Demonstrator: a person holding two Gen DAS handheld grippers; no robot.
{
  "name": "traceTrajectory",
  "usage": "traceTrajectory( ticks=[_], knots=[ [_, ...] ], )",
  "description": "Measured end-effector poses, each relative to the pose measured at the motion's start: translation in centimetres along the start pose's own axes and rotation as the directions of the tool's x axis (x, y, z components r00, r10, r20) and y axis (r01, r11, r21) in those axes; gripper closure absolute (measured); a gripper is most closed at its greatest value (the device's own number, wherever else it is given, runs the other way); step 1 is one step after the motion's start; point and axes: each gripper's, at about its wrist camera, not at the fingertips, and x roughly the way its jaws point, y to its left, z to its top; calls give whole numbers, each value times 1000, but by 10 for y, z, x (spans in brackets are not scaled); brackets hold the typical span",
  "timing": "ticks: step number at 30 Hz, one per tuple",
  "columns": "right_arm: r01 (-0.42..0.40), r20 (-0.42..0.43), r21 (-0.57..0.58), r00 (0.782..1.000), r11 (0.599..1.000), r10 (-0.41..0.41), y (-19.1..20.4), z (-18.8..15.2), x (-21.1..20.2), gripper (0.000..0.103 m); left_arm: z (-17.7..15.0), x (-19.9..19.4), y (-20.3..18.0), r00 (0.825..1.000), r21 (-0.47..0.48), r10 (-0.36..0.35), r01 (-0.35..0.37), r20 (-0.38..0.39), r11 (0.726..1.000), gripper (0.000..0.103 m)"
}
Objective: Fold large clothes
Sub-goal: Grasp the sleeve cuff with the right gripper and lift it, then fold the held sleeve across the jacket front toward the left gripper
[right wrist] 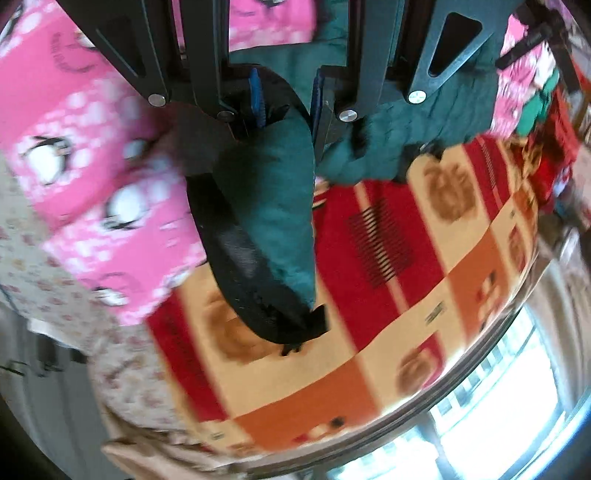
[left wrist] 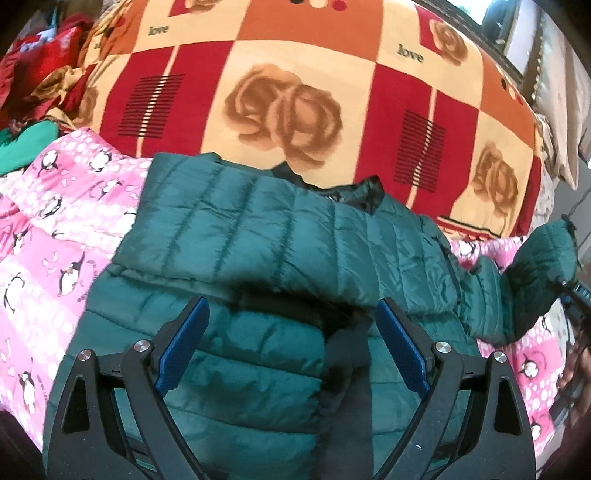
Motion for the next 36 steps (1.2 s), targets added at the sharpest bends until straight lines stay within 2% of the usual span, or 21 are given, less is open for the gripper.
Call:
traceTrajectory(
  ticks=[7, 9, 13, 22, 25, 27, 28, 30, 31, 32, 36],
  knots=[
    [-69, -100, -85, 993, 994, 60, 62, -19, 48, 84, 10, 5, 28, 1000, -62, 21, -22, -6, 998, 11],
    [-90, -131, -98, 988, 991, 77, 79, -26, 65, 89, 11, 7, 35, 1000, -82, 21, -22, -9, 996, 11],
    [-111, -177, -122, 980, 986, 89, 106, -39, 93, 89, 11, 11, 43, 1000, -97, 19, -21, -15, 995, 11],
    [-214, -290, -108, 941, 971, 176, 157, -78, 138, 89, 11, 21, 53, 999, -118, 14, -18, -30, 993, 11],
    [-245, -358, -111, 914, 963, 191, 171, -97, 155, 89, 10, 21, 54, 1000, -131, 8, -12, -30, 991, 11],
    [-230, -358, -135, 918, 964, 169, 176, -101, 159, 88, 10, 20, 53, 999, -133, 1, -5, -32, 991, 11],
    [-230, -356, -139, 919, 963, 168, 176, -101, 158, 86, 10, 20, 52, 999, -133, -5, 1, -33, 991, 11],
    [-251, -368, -116, 910, 961, 193, 172, -97, 151, 66, 10, 17, 50, 999, -130, -18, 14, -30, 991, 11],
    [-259, -369, -104, 907, 960, 204, 170, -95, 147, 49, 11, 15, 49, 999, -130, -26, 23, -24, 991, 11],
    [-263, -367, -96, 906, 960, 211, 169, -92, 139, 37, 11, 13, 48, 999, -130, -35, 32, -20, 991, 11],
    [-257, -341, -136, 919, 957, 198, 161, -81, 110, 35, 14, 7, 42, 996, -143, -86, 85, -2, 986, 11]
  ],
)
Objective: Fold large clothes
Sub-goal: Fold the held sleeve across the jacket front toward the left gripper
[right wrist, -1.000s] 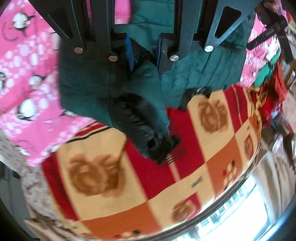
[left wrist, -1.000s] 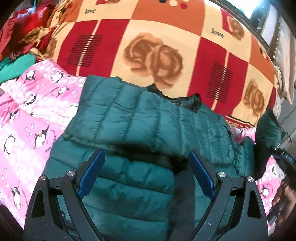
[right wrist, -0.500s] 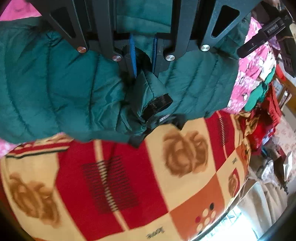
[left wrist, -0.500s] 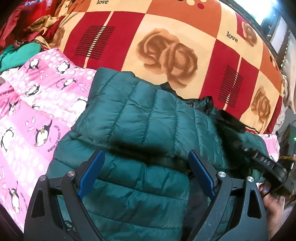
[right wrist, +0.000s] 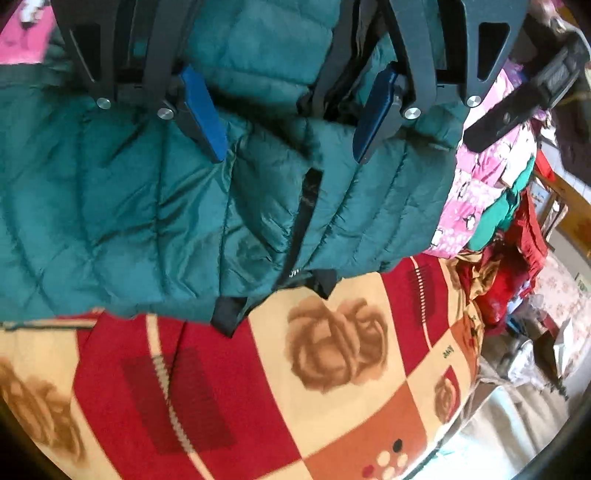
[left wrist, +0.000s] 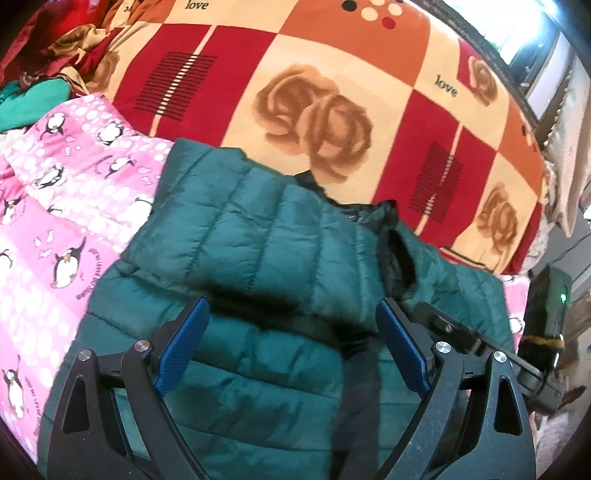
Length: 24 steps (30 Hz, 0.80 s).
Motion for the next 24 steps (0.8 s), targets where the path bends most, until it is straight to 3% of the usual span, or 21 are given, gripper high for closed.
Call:
traceTrajectory(
  ticks=[11, 19, 24],
  knots=[
    [70, 85, 51, 994, 996, -74, -42, -9, -78, 35, 0, 12, -65, 995, 87, -86, 90, -41, 992, 11],
    [119, 130, 128, 982, 985, -135, -74, -12, -103, 35, 1, 61, -111, 996, 187, -21, 38, -92, 982, 11],
    [142, 170, 165, 971, 976, -169, -93, -14, -123, 35, 4, 93, -121, 993, 188, -9, 31, -116, 982, 12]
  ],
)
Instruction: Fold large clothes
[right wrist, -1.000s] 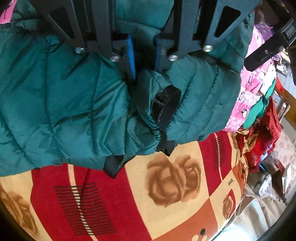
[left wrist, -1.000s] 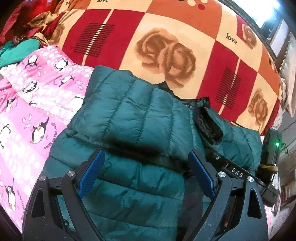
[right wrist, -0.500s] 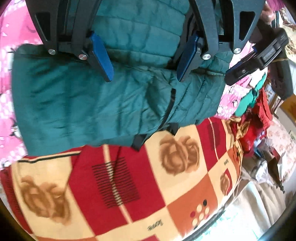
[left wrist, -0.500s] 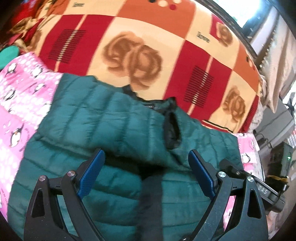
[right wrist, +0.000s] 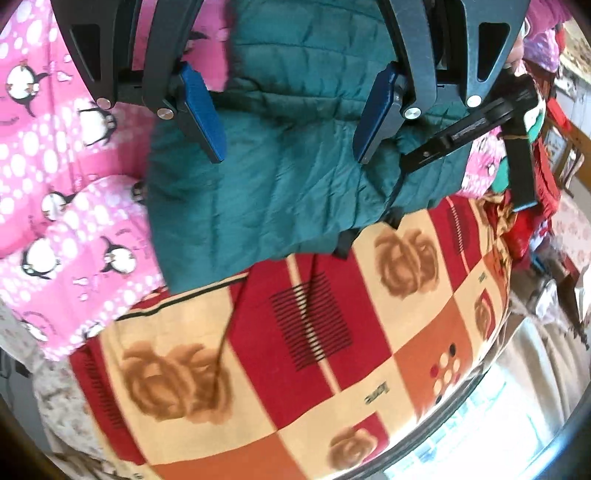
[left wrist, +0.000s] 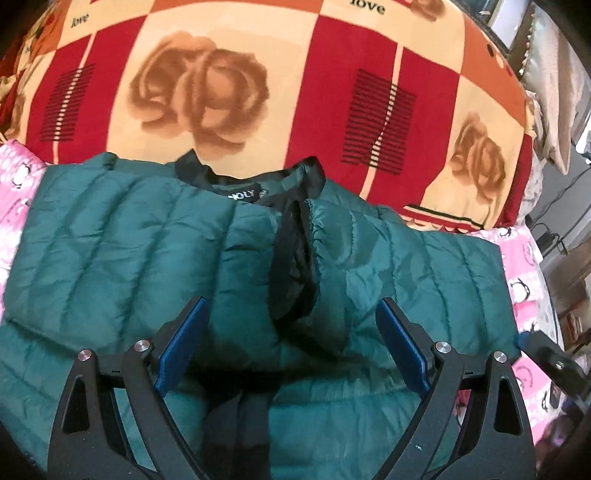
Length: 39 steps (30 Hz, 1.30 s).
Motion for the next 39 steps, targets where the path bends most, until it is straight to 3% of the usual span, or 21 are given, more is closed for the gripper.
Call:
traceTrajectory(
  ticks=[2, 4, 6, 9, 15, 21, 30, 33, 35, 39],
  knots=[
    [18, 10, 13, 1000, 1000, -18, -10, 1, -4, 35, 2, 11, -1, 1000, -9, -4, 4, -13, 1000, 17],
    [34, 16, 34, 999, 999, -35, -20, 1, -7, 35, 4, 20, -4, 1000, -2, -8, 8, -21, 1000, 43],
    [45, 22, 59, 999, 997, -47, -31, 1, -9, 35, 6, 28, -7, 999, 13, -9, 10, -52, 1000, 80],
    [50, 32, 87, 998, 995, -52, -41, 0, -10, 35, 7, 28, -6, 998, 15, -34, 35, -53, 999, 89],
    [43, 54, 144, 997, 989, -51, -48, -1, -4, 35, 21, -11, 16, 998, 23, 26, -27, 58, 999, 94],
    [-5, 3, 138, 1000, 990, 5, -28, 0, 25, 34, 34, -49, 57, 985, 3, 84, -85, 148, 996, 94],
    [-110, -63, 114, 991, 987, 118, 11, -7, 58, 34, 35, -75, 120, 963, -45, 193, -187, 189, 981, 94],
    [-78, -69, 92, 994, 993, 84, 8, -10, 55, 33, 32, -75, 145, 961, -81, 216, -204, 172, 976, 94],
    [-39, -107, 36, 993, 999, 43, 7, -17, 55, 26, 31, -74, 155, 961, -97, 222, -209, 163, 973, 94],
    [110, -174, -162, 975, 981, -138, 7, -40, 58, 26, 24, -68, 161, 962, -95, 230, -218, 148, 971, 94]
  ],
)
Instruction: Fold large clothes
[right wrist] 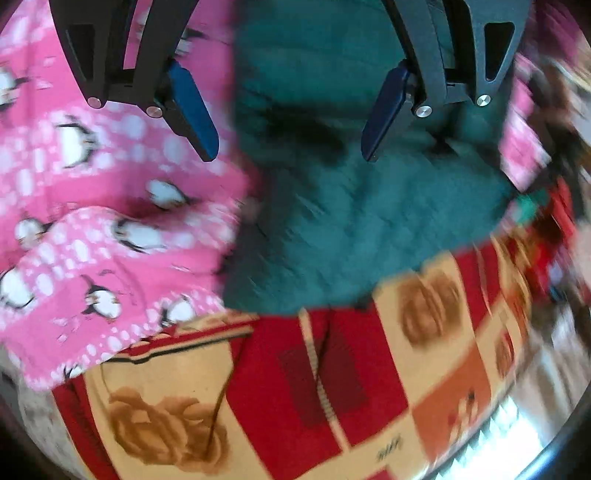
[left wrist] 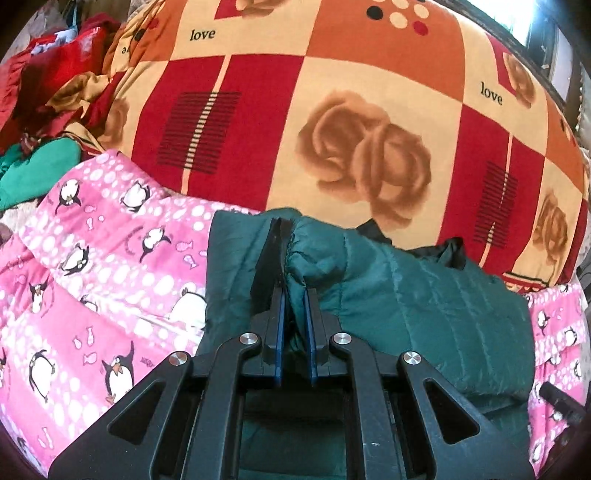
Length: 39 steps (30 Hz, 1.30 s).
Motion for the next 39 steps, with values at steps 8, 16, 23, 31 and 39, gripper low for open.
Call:
traceTrajectory(
  ticks=[8, 16, 23, 31, 39],
  knots=[
    [92, 56, -10, 994, 996, -91, 3, -2, 29, 36, -7, 1, -9, 1000, 0, 4, -4, -15, 1000, 94],
    [97, 10, 217, 995, 971, -102, -40, -18, 37, 39, -25, 13, -34, 998, 76, 9, -4, -62, 997, 94],
    [64, 28, 205, 997, 977, -71, -47, -24, -9, 38, -19, 11, -14, 993, -19, -75, 74, -96, 997, 83],
    [10, 178, 144, 983, 990, -36, -12, 34, -23, 27, 6, -19, -8, 995, -48, -95, 96, 25, 994, 54],
    [22, 131, 35, 991, 999, -26, 21, 79, 57, 27, 5, 28, -45, 999, 50, -4, 6, -47, 999, 48]
  ],
)
